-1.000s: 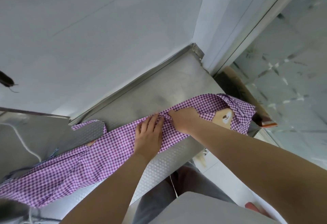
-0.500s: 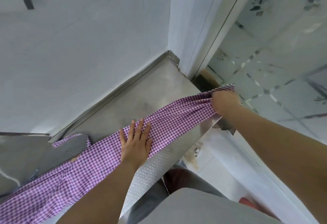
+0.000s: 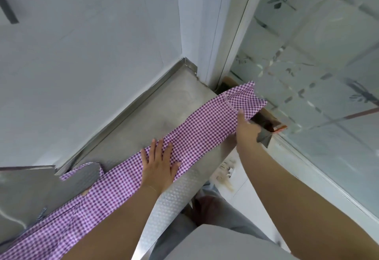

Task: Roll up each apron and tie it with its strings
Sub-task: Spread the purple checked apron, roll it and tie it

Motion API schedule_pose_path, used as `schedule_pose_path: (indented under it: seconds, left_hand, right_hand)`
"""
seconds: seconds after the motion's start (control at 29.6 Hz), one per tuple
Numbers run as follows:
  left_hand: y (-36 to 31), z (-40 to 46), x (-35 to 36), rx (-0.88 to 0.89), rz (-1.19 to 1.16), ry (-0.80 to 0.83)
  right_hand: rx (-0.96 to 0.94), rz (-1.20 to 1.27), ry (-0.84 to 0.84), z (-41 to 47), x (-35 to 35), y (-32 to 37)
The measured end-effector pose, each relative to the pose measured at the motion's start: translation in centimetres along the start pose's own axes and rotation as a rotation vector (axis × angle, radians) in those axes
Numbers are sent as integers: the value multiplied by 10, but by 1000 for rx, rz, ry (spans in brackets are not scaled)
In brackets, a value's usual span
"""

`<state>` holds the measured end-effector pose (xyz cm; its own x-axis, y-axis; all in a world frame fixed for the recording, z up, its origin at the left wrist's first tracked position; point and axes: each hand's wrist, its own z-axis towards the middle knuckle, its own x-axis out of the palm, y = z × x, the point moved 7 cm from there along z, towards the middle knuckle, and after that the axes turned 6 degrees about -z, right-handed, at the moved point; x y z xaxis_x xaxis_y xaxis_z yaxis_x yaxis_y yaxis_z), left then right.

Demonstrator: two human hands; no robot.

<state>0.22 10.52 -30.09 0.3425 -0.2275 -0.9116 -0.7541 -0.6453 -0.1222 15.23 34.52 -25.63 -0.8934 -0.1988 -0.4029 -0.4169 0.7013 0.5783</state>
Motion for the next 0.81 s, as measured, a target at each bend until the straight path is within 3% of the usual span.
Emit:
schedule_pose_path:
  seconds: [0.1,0.3,0.41,0.51,0.57,0.64,0.71,0.74,0.81]
  left_hand:
    - [-11,9,-9,39,-67,-44]
    - [-14,13,4,125,-35,-49]
    - [-13,14,2,121,-35,-80]
    - [-13,14,3,108,-26,-73]
    - [-13,16,3,105,-23,-69]
    - [-15,17,2,98,-26,-70]
    - [-17,16,1,96,-28,-76]
    - [-17,14,3,97,-18,-68]
    - [-16,13,6,102,-14,-65]
  right_hand:
    - [1,-22,119,-1,21,-8]
    - [42,73,162,8,24,13]
    - [-6,132,64,19,5,21]
    - [-41,137,-243,31,-28,12]
    - [-381,-73,-326,14,-27,22]
    - [-887,-384,-43,-35,20,22]
    - [-1413,-859,329,-89,77,-15]
    - [-1592,-1107,412,-96,97,-44]
    - [-1624,-1431,433,-74,113,-69]
